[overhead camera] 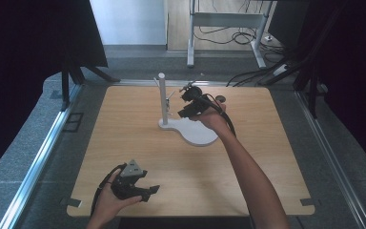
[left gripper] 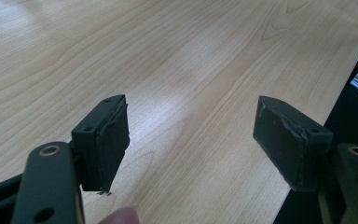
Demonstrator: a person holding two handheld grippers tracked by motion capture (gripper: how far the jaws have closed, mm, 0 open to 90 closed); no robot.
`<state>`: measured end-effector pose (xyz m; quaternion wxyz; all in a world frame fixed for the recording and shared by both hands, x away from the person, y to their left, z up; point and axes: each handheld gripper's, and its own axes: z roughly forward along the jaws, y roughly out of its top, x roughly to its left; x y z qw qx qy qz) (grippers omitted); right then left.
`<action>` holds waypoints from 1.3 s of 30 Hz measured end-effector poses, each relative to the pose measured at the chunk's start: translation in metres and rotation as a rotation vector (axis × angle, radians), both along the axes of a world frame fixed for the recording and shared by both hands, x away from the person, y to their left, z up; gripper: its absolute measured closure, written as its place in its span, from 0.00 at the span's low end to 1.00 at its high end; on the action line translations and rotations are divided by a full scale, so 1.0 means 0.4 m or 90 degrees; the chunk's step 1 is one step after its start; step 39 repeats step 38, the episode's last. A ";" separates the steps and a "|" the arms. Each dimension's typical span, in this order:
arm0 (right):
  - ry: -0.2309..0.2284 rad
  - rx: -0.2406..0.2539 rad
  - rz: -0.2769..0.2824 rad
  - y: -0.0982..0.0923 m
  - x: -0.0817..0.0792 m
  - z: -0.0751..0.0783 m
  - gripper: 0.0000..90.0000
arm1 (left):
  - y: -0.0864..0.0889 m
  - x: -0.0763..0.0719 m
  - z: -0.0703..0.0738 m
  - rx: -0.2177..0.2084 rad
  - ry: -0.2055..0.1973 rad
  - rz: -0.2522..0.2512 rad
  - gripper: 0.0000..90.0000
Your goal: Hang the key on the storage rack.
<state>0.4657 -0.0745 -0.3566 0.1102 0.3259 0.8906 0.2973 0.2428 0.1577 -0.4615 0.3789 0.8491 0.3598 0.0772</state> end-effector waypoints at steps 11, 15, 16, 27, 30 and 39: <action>-0.014 0.040 0.009 -0.106 -0.115 -0.049 0.66 | -0.004 0.000 -0.002 0.005 -0.002 0.002 0.30; -0.021 0.054 0.009 -0.147 -0.168 -0.081 0.64 | -0.006 0.000 -0.003 0.010 0.000 0.003 0.30; -0.022 0.055 0.007 -0.159 -0.181 -0.091 0.63 | -0.007 0.000 -0.004 0.011 0.000 0.003 0.30; -0.028 0.086 -0.002 -0.236 -0.307 -0.193 0.58 | -0.026 -0.008 0.000 0.016 -0.005 -0.004 0.30; -0.025 0.088 -0.007 -0.244 -0.322 -0.213 0.57 | -0.026 -0.006 -0.003 0.019 -0.004 -0.003 0.30; -0.034 0.102 -0.031 -0.282 -0.341 -0.229 0.50 | -0.017 0.000 -0.007 0.017 -0.003 0.004 0.30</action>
